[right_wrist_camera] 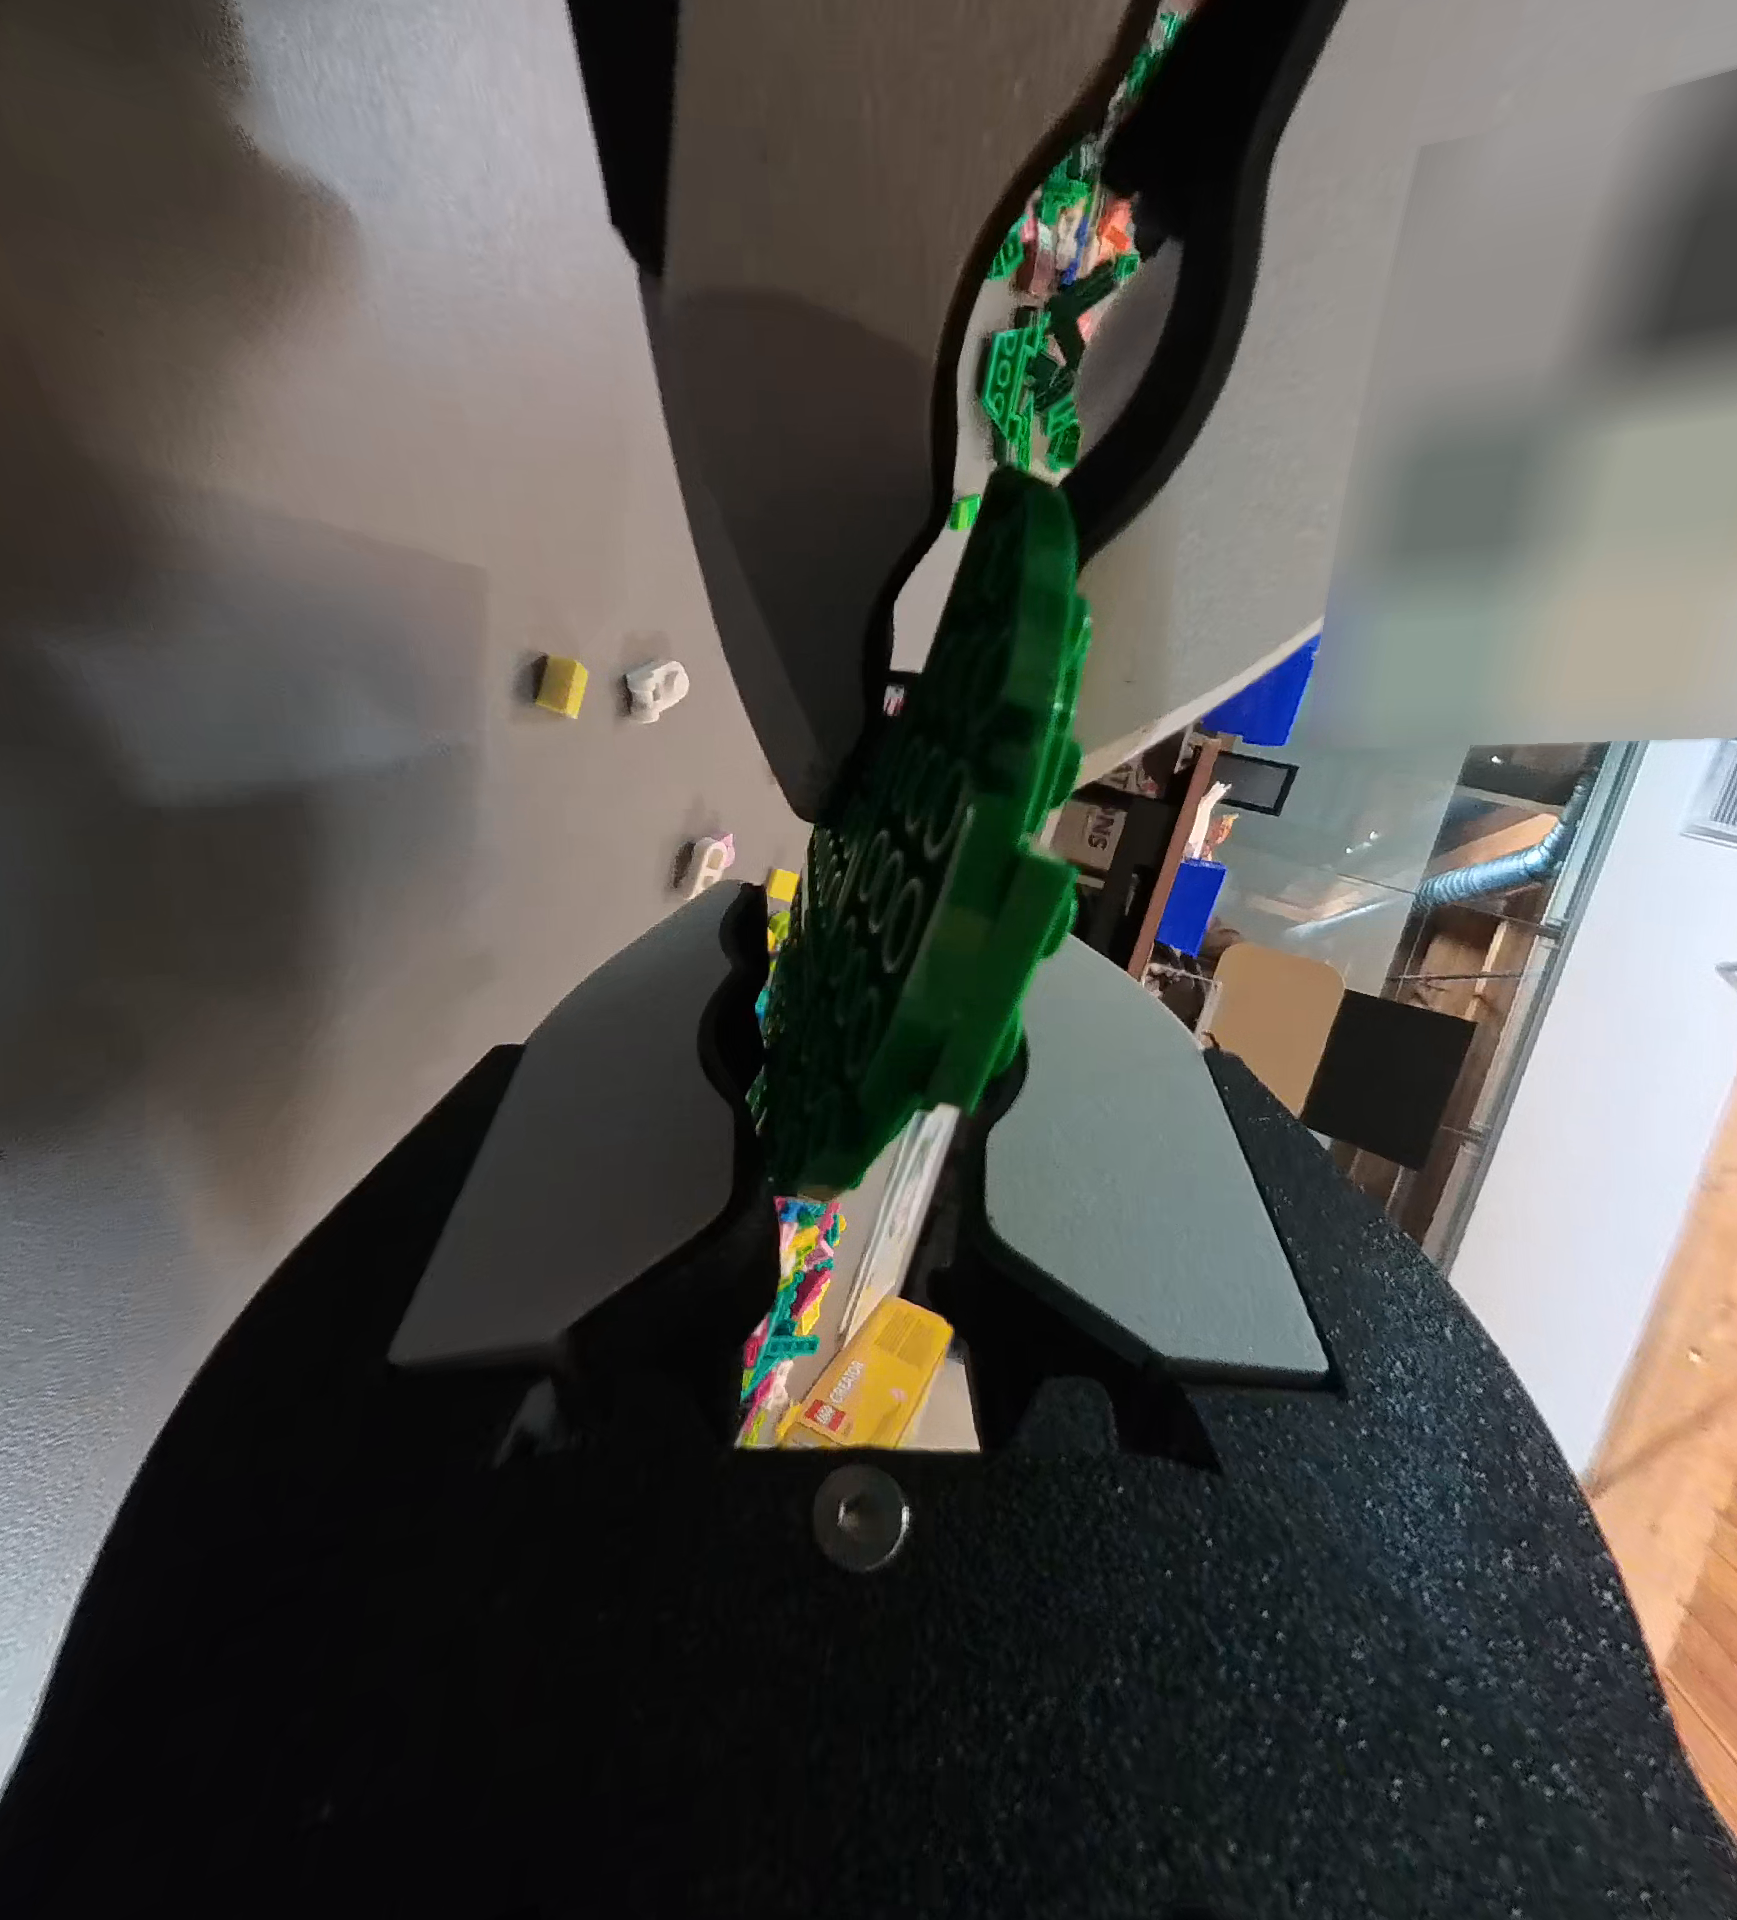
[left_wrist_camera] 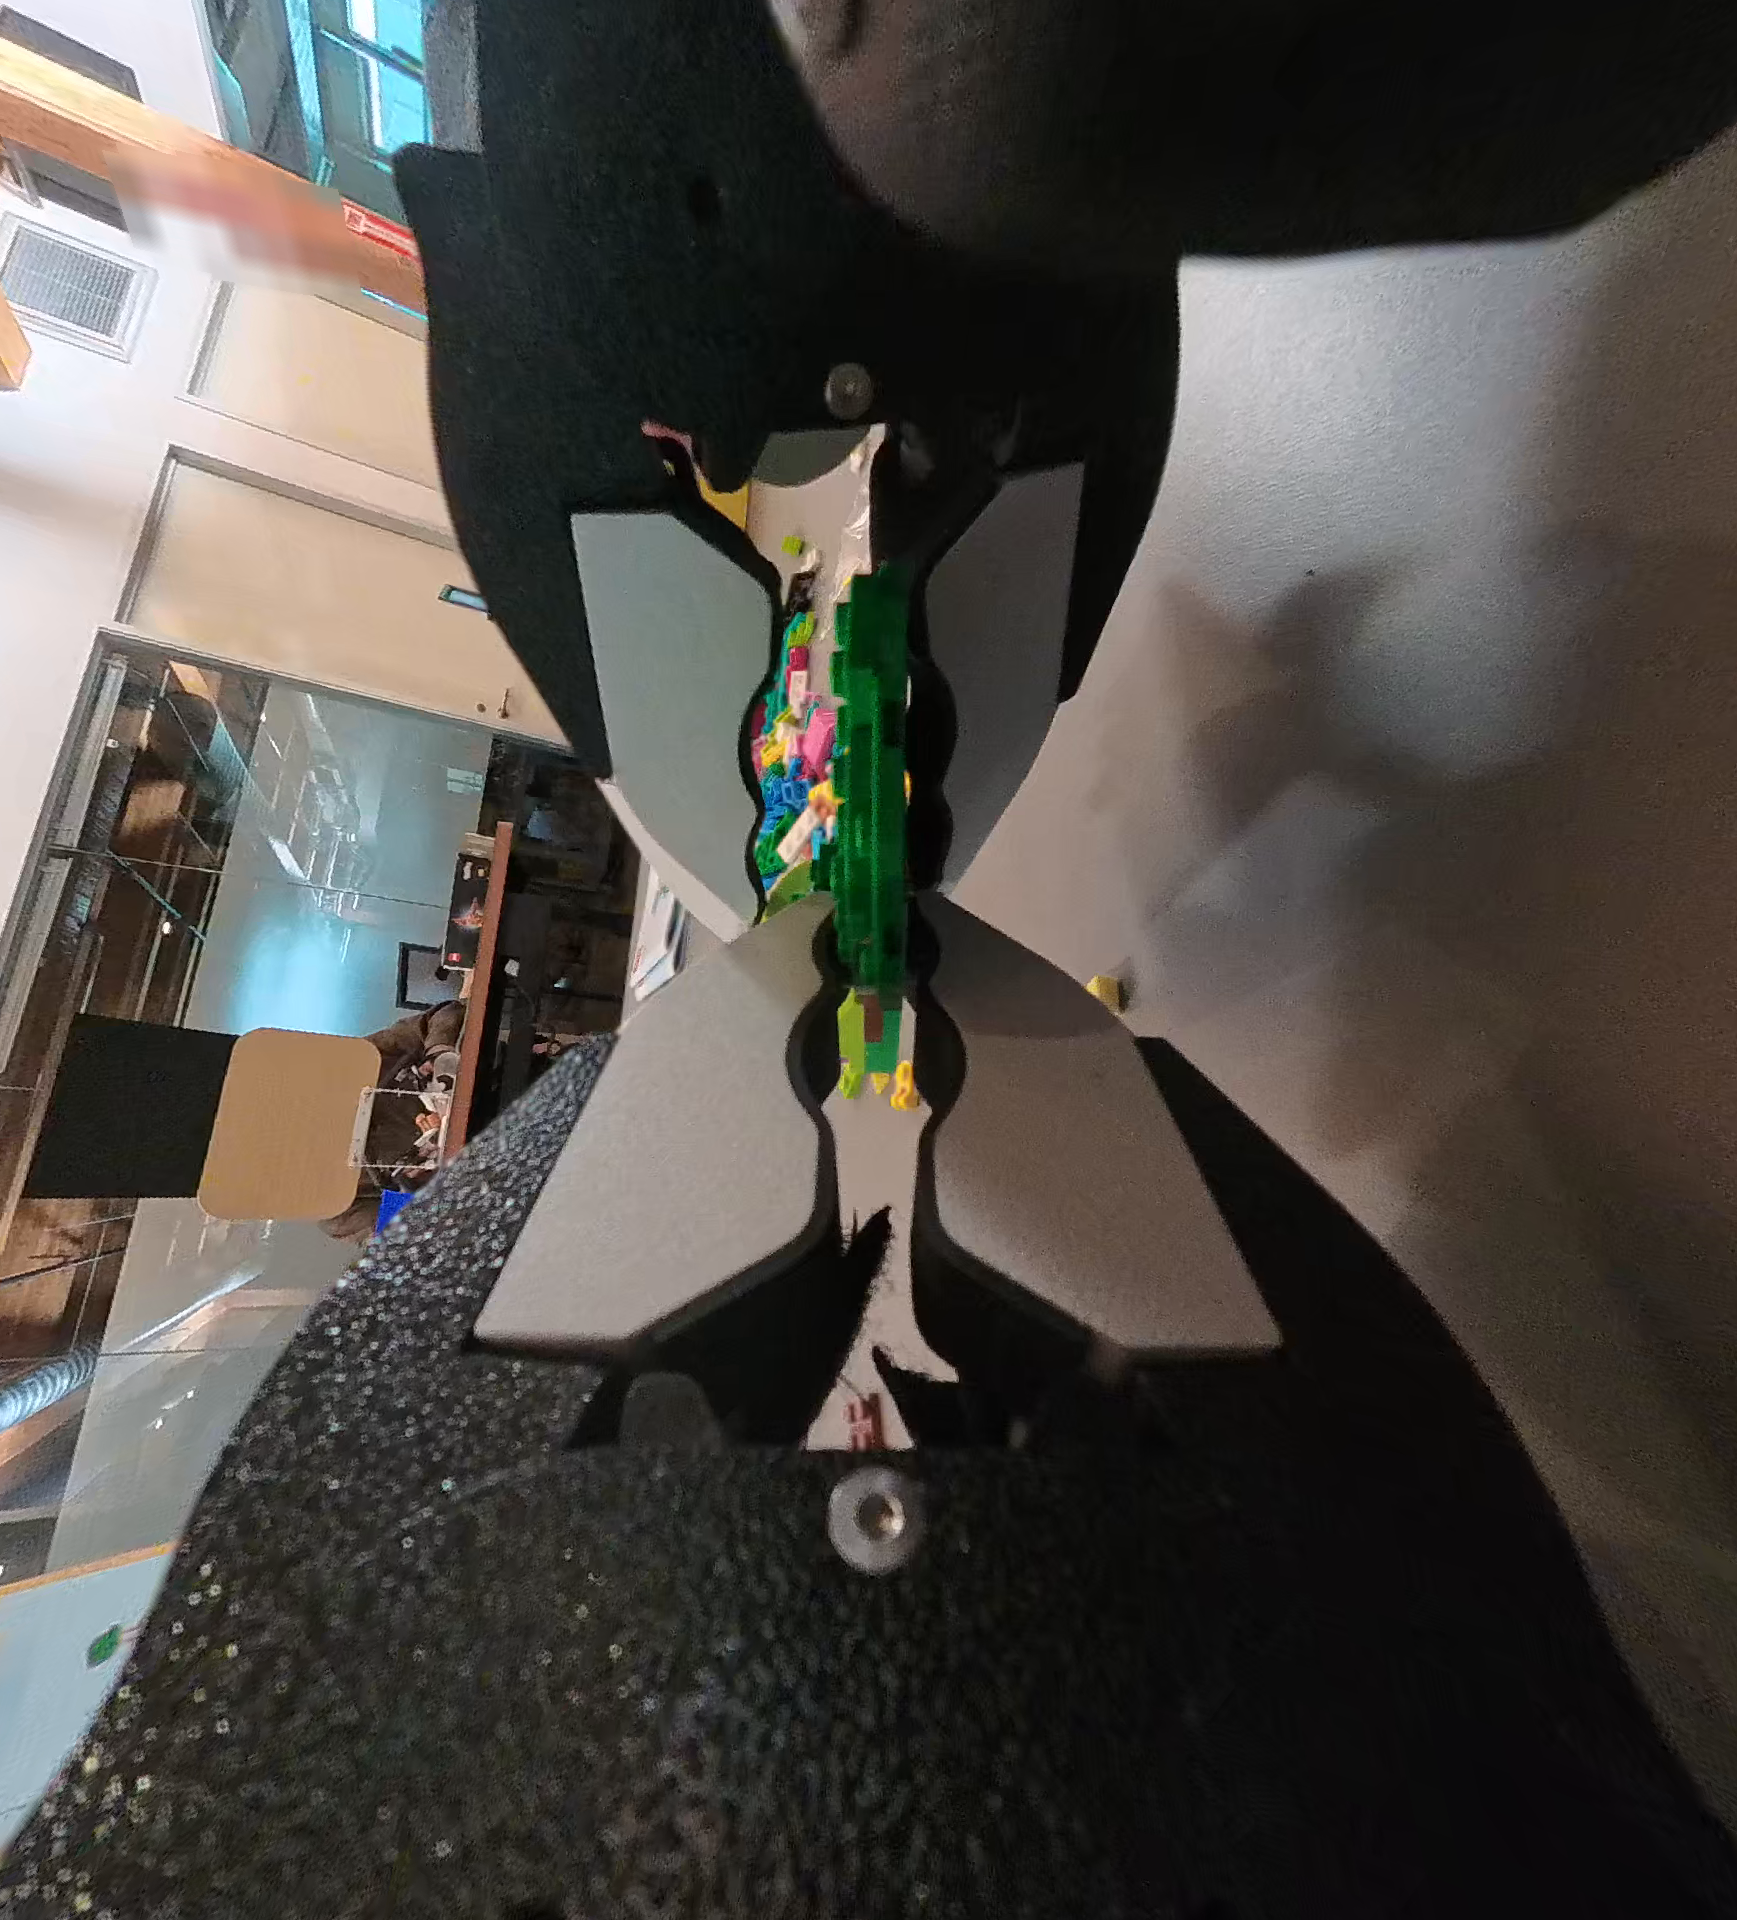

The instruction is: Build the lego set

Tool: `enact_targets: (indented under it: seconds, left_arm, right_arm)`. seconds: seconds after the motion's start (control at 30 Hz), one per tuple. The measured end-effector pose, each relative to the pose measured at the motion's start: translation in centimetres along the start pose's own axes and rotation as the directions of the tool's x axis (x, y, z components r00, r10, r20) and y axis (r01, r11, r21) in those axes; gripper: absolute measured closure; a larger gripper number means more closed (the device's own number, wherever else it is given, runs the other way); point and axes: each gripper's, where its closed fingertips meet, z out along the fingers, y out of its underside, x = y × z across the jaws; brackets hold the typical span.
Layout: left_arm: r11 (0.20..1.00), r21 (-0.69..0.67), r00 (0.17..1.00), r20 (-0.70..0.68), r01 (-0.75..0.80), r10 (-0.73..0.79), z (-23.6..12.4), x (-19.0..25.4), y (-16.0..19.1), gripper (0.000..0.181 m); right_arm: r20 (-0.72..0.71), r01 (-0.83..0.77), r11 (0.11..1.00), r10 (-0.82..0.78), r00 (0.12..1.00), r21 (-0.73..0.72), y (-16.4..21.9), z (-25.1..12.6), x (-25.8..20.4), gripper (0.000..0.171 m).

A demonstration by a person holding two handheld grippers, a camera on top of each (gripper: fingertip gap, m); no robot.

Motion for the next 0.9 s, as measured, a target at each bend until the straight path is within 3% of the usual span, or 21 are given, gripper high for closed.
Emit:
enact_targets:
  seconds: [0.4, 0.63, 0.9]
  left_arm:
    - [0.990, 0.112, 0.996, 0.031, 0.083, -0.087, -0.6, -0.5, -0.4, 0.173]
    - [0.990, 0.137, 1.000, 0.019, 0.016, -0.019, -0.4, 0.6, -0.5, 0.173]
    - [0.984, 0.160, 0.997, 0.006, -0.079, 0.079, -0.2, 2.2, -1.5, 0.173]
  right_arm:
    - [0.065, -0.295, 0.934, 0.287, 0.956, 0.204, -0.9, -0.8, 0.5, 0.143]
    - [-0.156, -0.098, 0.987, 0.118, 0.981, 0.131, -0.4, -1.6, 0.0, 0.141]
    - [-0.071, -0.060, 0.987, 0.071, 0.995, 0.150, -0.6, -2.5, -2.2, 0.135]
